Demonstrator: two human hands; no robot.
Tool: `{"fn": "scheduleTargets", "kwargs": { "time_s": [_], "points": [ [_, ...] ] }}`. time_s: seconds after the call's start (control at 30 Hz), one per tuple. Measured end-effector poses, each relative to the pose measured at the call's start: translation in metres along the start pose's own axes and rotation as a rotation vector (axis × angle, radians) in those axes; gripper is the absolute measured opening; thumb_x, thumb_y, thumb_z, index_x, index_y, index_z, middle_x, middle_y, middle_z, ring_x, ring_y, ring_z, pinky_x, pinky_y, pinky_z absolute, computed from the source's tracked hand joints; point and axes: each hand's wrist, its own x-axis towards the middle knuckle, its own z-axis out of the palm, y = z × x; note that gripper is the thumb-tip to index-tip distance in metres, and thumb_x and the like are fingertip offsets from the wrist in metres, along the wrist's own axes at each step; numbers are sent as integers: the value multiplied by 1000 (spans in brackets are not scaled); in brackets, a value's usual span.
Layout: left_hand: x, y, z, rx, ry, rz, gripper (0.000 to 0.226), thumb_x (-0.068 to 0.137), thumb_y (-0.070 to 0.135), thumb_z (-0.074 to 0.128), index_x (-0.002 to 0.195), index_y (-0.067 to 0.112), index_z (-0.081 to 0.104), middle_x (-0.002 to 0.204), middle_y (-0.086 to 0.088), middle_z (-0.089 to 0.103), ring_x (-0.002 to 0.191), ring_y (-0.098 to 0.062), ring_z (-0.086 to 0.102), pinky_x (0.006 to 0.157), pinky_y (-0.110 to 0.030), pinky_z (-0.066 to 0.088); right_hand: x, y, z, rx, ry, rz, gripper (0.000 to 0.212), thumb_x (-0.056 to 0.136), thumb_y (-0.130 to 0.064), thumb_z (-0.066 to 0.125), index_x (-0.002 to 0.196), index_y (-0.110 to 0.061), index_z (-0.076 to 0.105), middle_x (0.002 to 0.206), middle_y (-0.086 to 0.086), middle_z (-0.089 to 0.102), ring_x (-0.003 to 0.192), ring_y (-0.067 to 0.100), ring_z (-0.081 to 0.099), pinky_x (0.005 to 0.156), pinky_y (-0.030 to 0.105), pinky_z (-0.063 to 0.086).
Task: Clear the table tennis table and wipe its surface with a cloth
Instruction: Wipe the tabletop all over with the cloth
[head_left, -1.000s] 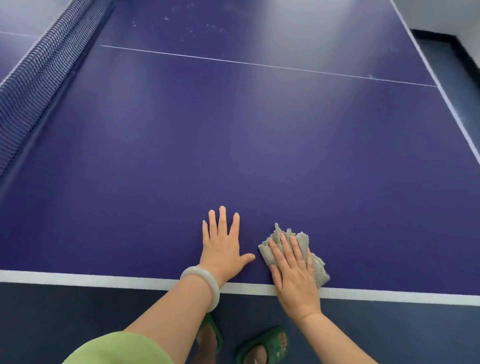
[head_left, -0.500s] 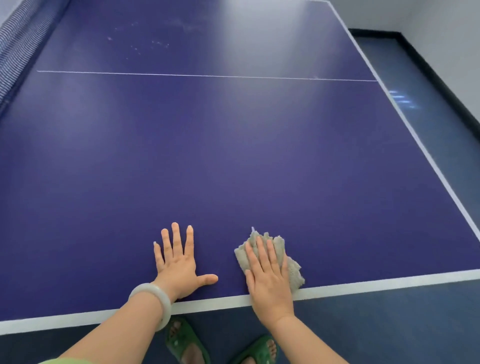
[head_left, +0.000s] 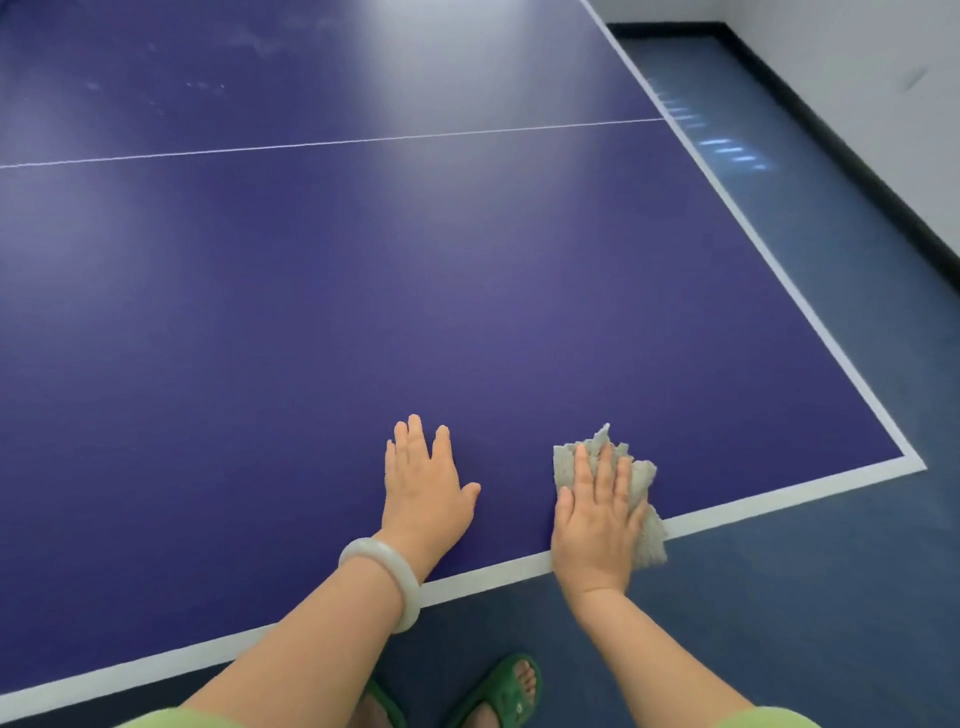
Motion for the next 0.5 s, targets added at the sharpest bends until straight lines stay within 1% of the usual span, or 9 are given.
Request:
{"fn": "scheduleTargets", "kwargs": {
  "time_s": [0.07,0.1,0.17,0.23,0.3,0.33,0.4,0.43,0.5],
  "points": [
    [8,29,12,-7,-30,1,83,99,51,43,156,13,-4,161,-20,-15,149,-36,-13,123,-45,-2,-13,-6,0,-7,5,-151,56,101,-35,23,156,-24,23,164,6,15,151,28,13,120,53,20],
    [11,40,19,-25,-47,-7,84,99,55,39,155,15,-8,160,-21,-19,148,-37,-17,122,-46,-4,-16,-1,1,-22,-12,-259,57,100,-35,23,156,-25,25,164,4,17,151,27,15,120,52,20],
    [14,52,32,-23,-60,-34,87,96,63,33,154,20,-17,156,-22,-29,144,-39,-27,119,-48,-11,-11,25,-1,-32,-84,-435,56,101,-36,21,157,-30,17,166,-3,8,153,21,4,120,48,8],
    [15,52,44,26,-45,-45,93,93,70,29,150,23,-27,150,-20,-42,139,-38,-38,117,-49,-17,9,65,-8,-46,-103,-486,56,102,-41,13,157,-36,3,165,-10,-7,152,14,-12,121,43,-2],
    [15,50,50,39,-46,-48,100,87,79,25,144,25,-37,142,-16,-52,134,-35,-45,115,-48,-22,38,108,-19,-63,-84,-379,56,101,-42,6,156,-38,-5,163,-12,-16,150,12,-19,123,44,-2],
    [15,49,50,41,-57,-52,104,82,84,23,141,26,-41,139,-14,-55,132,-34,-48,113,-47,-24,52,127,-25,-71,-62,-281,55,103,-39,8,156,-36,-4,164,-10,-15,151,14,-18,123,45,2],
    [16,50,50,61,-89,-65,112,73,91,21,134,27,-48,135,-14,-59,129,-33,-51,111,-47,-26,78,155,-38,-37,-11,-30,54,106,-36,17,158,-30,3,166,-4,-7,152,19,-9,123,46,7],
    [17,51,50,72,-103,-72,115,71,93,21,132,27,-50,134,-14,-60,127,-33,-53,111,-48,-26,87,161,-42,6,6,98,55,106,-35,22,158,-29,5,166,-2,-4,153,20,-7,122,48,6],
    [19,54,50,83,-119,-84,117,69,94,23,131,27,-51,134,-14,-60,127,-34,-53,113,-49,-24,96,154,-43,72,17,261,58,105,-33,29,159,-25,9,166,0,-1,153,23,-6,121,53,5]
  ]
}}
